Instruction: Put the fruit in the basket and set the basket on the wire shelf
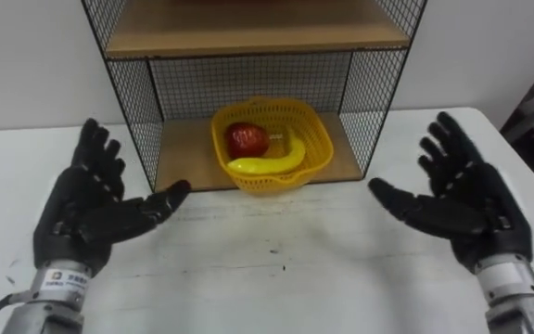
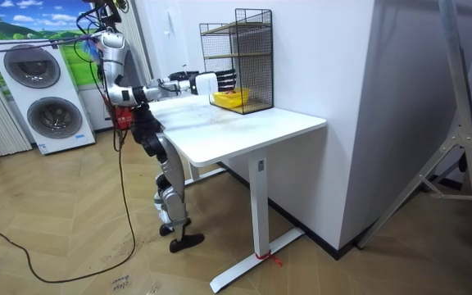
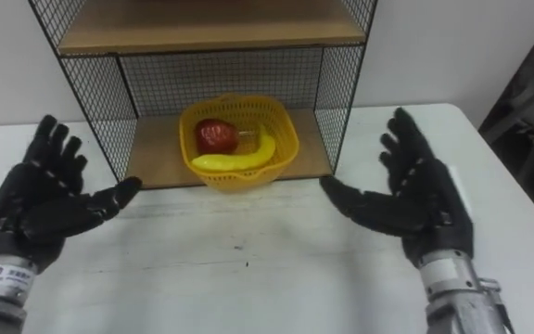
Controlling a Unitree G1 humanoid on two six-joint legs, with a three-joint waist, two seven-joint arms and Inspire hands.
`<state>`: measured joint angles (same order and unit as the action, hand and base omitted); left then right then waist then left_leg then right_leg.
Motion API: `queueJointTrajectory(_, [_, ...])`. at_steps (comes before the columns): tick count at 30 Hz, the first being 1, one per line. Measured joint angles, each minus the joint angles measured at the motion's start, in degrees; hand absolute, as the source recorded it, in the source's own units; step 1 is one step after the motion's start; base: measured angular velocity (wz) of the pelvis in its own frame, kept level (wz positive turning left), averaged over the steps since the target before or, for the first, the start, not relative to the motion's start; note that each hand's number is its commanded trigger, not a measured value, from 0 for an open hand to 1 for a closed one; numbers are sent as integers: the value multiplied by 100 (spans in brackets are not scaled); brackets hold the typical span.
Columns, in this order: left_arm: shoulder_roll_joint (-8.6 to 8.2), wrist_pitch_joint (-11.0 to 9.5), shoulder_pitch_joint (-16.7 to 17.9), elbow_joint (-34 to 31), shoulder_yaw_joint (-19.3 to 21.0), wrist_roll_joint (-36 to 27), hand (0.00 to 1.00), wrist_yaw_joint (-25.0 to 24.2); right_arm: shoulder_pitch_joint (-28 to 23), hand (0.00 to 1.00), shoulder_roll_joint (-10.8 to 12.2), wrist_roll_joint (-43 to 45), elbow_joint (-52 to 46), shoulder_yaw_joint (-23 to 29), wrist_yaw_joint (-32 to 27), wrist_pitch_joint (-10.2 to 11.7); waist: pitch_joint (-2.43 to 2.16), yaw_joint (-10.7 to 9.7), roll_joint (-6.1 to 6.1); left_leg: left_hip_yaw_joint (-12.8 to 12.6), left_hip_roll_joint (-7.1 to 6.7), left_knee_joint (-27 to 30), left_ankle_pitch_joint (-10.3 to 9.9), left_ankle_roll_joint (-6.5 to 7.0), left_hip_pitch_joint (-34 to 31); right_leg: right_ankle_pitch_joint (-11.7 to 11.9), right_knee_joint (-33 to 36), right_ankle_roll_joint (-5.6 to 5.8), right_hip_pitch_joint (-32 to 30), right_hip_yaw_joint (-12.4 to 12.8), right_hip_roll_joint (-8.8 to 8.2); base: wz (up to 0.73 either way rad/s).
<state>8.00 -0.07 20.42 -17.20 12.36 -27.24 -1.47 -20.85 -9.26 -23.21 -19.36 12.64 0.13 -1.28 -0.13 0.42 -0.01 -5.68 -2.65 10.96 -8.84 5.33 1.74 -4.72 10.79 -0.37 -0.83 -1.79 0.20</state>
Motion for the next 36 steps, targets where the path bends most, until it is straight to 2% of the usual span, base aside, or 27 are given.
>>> queueJointTrajectory(1, [9, -2, 0, -63, 198, -2, 0, 85, -10, 0, -3, 26, -64, 150, -88, 0, -3, -5, 11, 15, -2, 0, 0, 0, -19, -1, -6, 1, -10, -6, 0, 10])
queueJointTrajectory(3, [194, -48, -3, -371, 1006, 22, 0, 579, -85, 0, -115, -24, -371, 866, -584, 4, -3, -4, 27, 64, -10, -5, 8, -12, -46, -8, -3, 2, -33, -11, 1, 11])
queueJointTrajectory(4, [242, -79, -2, -423, 1249, 61, 0, 690, -85, 0, -177, -15, -419, 1033, -721, 25, -1, 8, 31, 65, -10, -16, 14, -19, -46, -5, 0, -4, -19, -10, 3, 5])
queueJointTrajectory(6, [462, -274, 27, -467, 2184, 74, 0, 1271, -77, 0, -410, 133, -508, 1709, -1282, 192, 20, 11, 65, 79, -7, -22, 23, -27, -33, 22, -8, -52, 4, -21, 9, 0])
queueJointTrajectory(7, [513, -346, 102, -465, 2673, 47, 0, 1558, -105, 0, -541, 133, -509, 2051, -1532, 274, 23, 1, 88, 79, -5, -22, 21, -28, -44, -4, -11, -22, 0, -29, 7, 0])
queueJointTrajectory(8, [528, -397, 159, -462, 2884, 32, 0, 1734, -128, 0, -595, 136, -510, 2221, -1680, 305, 21, -3, 93, 82, -5, -21, 19, -27, -42, -28, -8, -10, -24, -30, 5, 0])
queueJointTrajectory(9, [533, -439, 229, -458, 3321, 5, 0, 2070, -210, 0, -668, 135, -548, 2584, -1979, 325, -1, 16, 101, 84, -7, -19, 14, -24, -44, -64, 9, -32, -34, -26, 2, 0])
queueJointTrajectory(10, [534, -459, 245, -455, 3525, -48, 0, 2246, -232, 0, -701, 133, -558, 2748, -2131, 327, 1, 28, 78, 85, -7, -19, 13, -24, -43, -69, 17, -31, -41, -24, 2, 0])
queueJointTrajectory(11, [549, -517, 268, -443, 3894, -100, 0, 2638, -249, 0, -812, 109, -558, 3038, -2459, 330, -23, 63, 121, 68, -8, -21, 14, -31, -44, -82, 54, -34, -73, -13, 1, -8])
queueJointTrajectory(12, [634, -586, 279, -369, 4241, -135, 0, 2986, -294, 0, -952, 101, -558, 3311, -2741, 345, -42, 110, 128, 38, -9, -17, 8, -37, -39, -118, 130, -37, -109, 0, -3, -10])
queueJointTrajectory(13, [799, -667, 284, -215, 4628, -199, 0, 3339, -320, 0, -1087, 102, -556, 3595, -3014, 378, -50, 155, 135, 33, -8, -13, 4, -44, -37, -142, 172, -47, -120, -3, -5, -7])
queueJointTrajectory(14, [900, -716, 302, -112, 4823, -281, 0, 3505, -322, 0, -1155, 101, -554, 3737, -3159, 402, -50, 158, 134, 33, -8, -10, 2, -47, -37, -159, 200, -50, -128, -5, -7, 0])
queueJointTrajectory(16, [1312, -863, 389, 376, 5430, -493, 0, 4132, -339, 0, -1434, -25, -458, 4305, -3701, 574, -66, 170, 164, 41, 3, 29, -17, -77, -102, -176, 225, -60, -180, -17, -1, 0])
queueJointTrajectory(17, [1406, -904, 420, 516, 5566, -605, 0, 4266, -342, 0, -1527, -158, -382, 4436, -3831, 643, -74, 174, 168, 43, 3, 42, -20, -80, -131, -176, 232, -61, -207, -19, -2, 0])
queueJointTrajectory(19, [1702, -1006, 480, 1132, 5929, -1119, 0, 4795, -351, 0, -1770, -645, 32, 4818, -4372, 807, -80, 189, 182, 46, -2, 43, -18, -84, -161, -207, 286, -67, -259, -25, -8, 2])
queueJointTrajectory(20, [1771, -1045, 493, 1348, 5967, -1235, 0, 4903, -346, 0, -1780, -804, 186, 4887, -4483, 857, -85, 198, 185, 61, -4, 46, -19, -85, -170, -218, 296, -68, -266, -27, -7, 9])
queueJointTrajectory(21, [1896, -1052, 509, 1798, 5979, -1520, 0, 5101, -365, 0, -1795, -1159, 564, 5056, -4687, 893, -112, 203, 179, 98, -10, 72, -21, -88, -239, -225, 300, -71, -313, -50, -11, 15])
queueJointTrajectory(23, [1950, -1073, 569, 2423, 5950, -1985, 0, 5309, -389, 0, -1805, -1711, 1208, 5164, -4949, 917, -114, 224, 177, 122, -11, 92, -19, -91, -306, -232, 306, -81, -353, -117, -28, 13])
queueJointTrajectory(24, [2019, -1072, 586, 2986, 5918, -2373, 0, 5381, -418, 0, -1806, -2130, 1768, 5151, -5027, 926, -113, 210, 174, 136, -8, 106, -24, -93, -339, -238, 306, -90, -375, -151, -31, 6])
queueJointTrajectory(25, [2031, -1071, 586, 3263, 5906, -2536, 0, 5384, -431, 0, -1805, -2319, 2053, 5146, -5035, 920, -114, 202, 172, 135, -5, 110, -26, -93, -354, -239, 303, -91, -384, -155, -31, 8])
queueJointTrajectory(27, [2019, -1071, 588, 4419, 5771, -3217, 0, 5372, -477, 0, -1788, -3126, 3209, 5124, -5074, 884, -113, 226, 184, 146, -3, 125, -29, -90, -433, -240, 310, -94, -417, -156, -31, 5])
queueJointTrajectory(28, [2011, -1070, 589, 4695, 5703, -3378, 0, 5371, -492, 0, -1787, -3362, 3516, 5093, -5068, 884, -113, 244, 184, 151, -4, 124, -29, -90, -442, -240, 310, -95, -421, -158, -31, 5])
queueJointTrajectory(30, [1888, -1067, 574, 5719, 5313, -3753, 0, 5243, -485, 0, -1724, -3933, 4877, 4791, -4961, 893, -116, 255, 178, 218, -6, 159, -48, -94, -456, -243, 286, -97, -413, -175, -26, 8])
queueJointTrajectory(31, [1855, -1066, 566, 5986, 5209, -3842, 0, 5182, -483, 0, -1679, -4075, 5201, 4698, -4915, 900, -116, 253, 174, 236, -6, 177, -60, -93, -456, -244, 281, -96, -408, -189, -26, 12])
queueJointTrajectory(32, [1775, -1063, 536, 6471, 5026, -3921, 0, 5036, -480, 0, -1514, -4325, 5755, 4554, -4808, 903, -121, 256, 167, 264, -5, 198, -94, -70, -454, -255, 279, -96, -389, -217, -31, 9])
queueJointTrajectory(34, [1513, -1086, 513, 6956, 4788, -4011, 0, 4824, -409, 0, -1241, -4461, 6648, 4229, -4656, 965, -132, 242, 144, 278, 8, 245, -129, -72, -457, -270, 276, -96, -351, -259, -36, 13])
queueJointTrajectory(36, [1061, -1089, 406, 7472, 4563, -4017, 0, 4488, -227, 0, -771, -4454, 7597, 3854, -4491, 1001, -138, 223, 126, 234, 34, 273, -171, -103, -400, -300, 297, -97, -282, -288, -45, 15])
